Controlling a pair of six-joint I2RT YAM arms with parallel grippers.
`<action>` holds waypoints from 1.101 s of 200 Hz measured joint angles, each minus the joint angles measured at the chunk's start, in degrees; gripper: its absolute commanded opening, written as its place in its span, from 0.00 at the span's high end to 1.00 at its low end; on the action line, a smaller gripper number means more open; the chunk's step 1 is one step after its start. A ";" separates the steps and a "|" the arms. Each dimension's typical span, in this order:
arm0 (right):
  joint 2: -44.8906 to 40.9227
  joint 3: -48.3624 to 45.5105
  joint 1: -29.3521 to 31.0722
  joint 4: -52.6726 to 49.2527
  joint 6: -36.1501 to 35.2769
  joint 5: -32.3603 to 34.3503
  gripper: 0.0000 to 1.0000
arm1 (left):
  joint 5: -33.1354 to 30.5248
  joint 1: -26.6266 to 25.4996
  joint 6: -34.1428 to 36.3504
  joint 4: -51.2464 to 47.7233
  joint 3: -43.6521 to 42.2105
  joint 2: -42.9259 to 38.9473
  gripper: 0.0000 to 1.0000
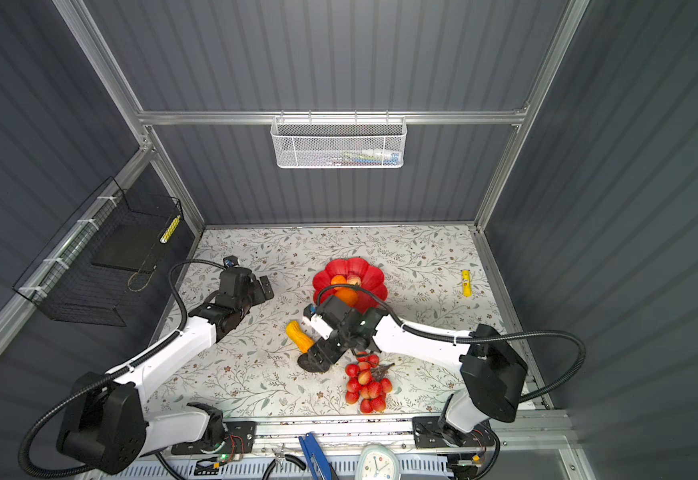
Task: Place and organize the fake fruits in the fruit bowl
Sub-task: 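Reach the right gripper to the dark avocado and grasp it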
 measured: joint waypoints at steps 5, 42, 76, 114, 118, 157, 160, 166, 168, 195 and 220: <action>0.92 0.28 0.92 -0.39 -0.24 0.24 0.13 | -0.33 0.00 -0.46 -0.09 -0.55 -0.87 0.00; 6.97 3.80 3.78 -1.70 -2.10 3.85 0.17 | -2.62 0.00 -2.99 -0.90 -2.08 -4.52 0.00; 10.64 6.40 3.80 -1.64 -3.63 6.36 0.25 | -3.28 0.00 -3.87 -1.84 -2.08 -4.72 0.00; 13.00 6.95 4.35 -1.79 -4.66 6.82 0.36 | -3.63 0.02 -4.13 -2.54 -2.60 -5.38 0.00; 13.18 6.95 4.44 -1.86 -4.44 6.84 0.38 | -3.63 0.02 -4.15 -2.56 -2.75 -5.53 0.00; 13.57 6.95 4.81 -1.90 -3.93 6.40 0.64 | -3.63 0.02 -4.52 -2.78 -3.06 -5.84 0.00; 13.57 6.95 4.81 -1.88 -4.48 6.32 0.66 | -3.63 0.02 -4.52 -2.78 -3.06 -5.81 0.00; 13.55 6.95 4.81 -1.90 -4.39 6.25 0.70 | -3.63 0.02 -4.57 -2.80 -3.06 -5.81 0.00; 13.53 6.95 4.81 -1.88 -3.78 6.23 0.71 | -3.61 0.02 -4.59 -2.80 -3.06 -5.81 0.00; 12.28 6.86 4.81 -2.38 -2.93 6.01 0.76 | -3.52 0.02 -5.42 -2.84 -3.06 -5.77 0.00; 6.69 6.38 4.57 -3.45 -1.55 5.55 0.76 | -2.80 0.02 -6.49 -2.84 -3.06 -5.77 0.00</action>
